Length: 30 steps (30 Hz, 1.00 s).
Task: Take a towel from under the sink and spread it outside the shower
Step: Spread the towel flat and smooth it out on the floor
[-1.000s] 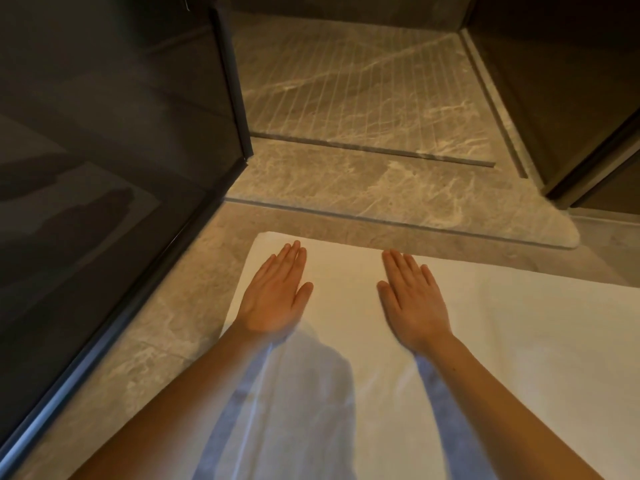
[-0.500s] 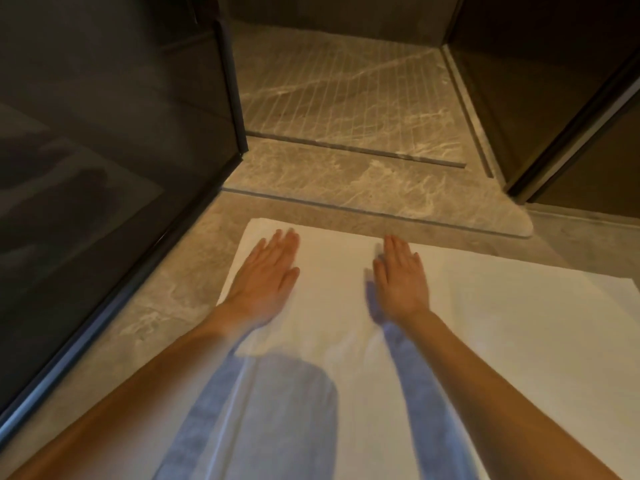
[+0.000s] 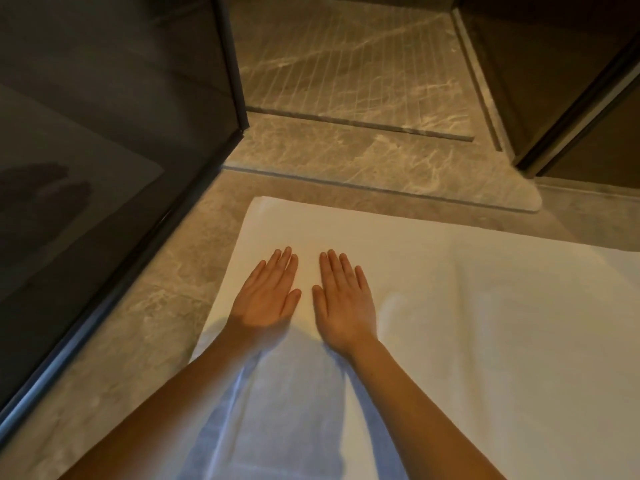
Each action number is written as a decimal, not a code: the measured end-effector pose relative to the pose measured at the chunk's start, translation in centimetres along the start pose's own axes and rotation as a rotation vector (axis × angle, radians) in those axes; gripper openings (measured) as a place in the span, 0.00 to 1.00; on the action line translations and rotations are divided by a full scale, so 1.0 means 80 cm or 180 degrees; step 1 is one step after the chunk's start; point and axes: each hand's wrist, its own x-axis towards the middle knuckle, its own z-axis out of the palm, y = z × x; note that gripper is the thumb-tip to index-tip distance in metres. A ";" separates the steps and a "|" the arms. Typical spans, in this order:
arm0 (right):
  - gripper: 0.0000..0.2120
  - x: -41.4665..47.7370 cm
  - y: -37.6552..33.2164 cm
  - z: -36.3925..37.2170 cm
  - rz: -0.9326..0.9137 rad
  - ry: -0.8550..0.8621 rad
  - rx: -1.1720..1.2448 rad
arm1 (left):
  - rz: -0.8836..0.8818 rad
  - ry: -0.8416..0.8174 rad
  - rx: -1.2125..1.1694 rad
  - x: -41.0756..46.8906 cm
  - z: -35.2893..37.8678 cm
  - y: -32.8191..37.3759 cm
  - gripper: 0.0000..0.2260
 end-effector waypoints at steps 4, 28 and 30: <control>0.27 -0.022 0.052 -0.010 0.0283 0.0036 -0.0111 | 0.0204 0.0199 -0.0091 -0.020 -0.002 -0.022 0.24; 0.25 -0.090 -0.049 -0.009 0.0404 -0.0182 0.0463 | 0.0294 -0.0347 0.0285 -0.081 -0.006 0.053 0.25; 0.26 -0.094 -0.044 0.000 0.0266 -0.0152 0.0116 | 0.0300 -0.0255 0.0064 -0.090 0.003 0.045 0.25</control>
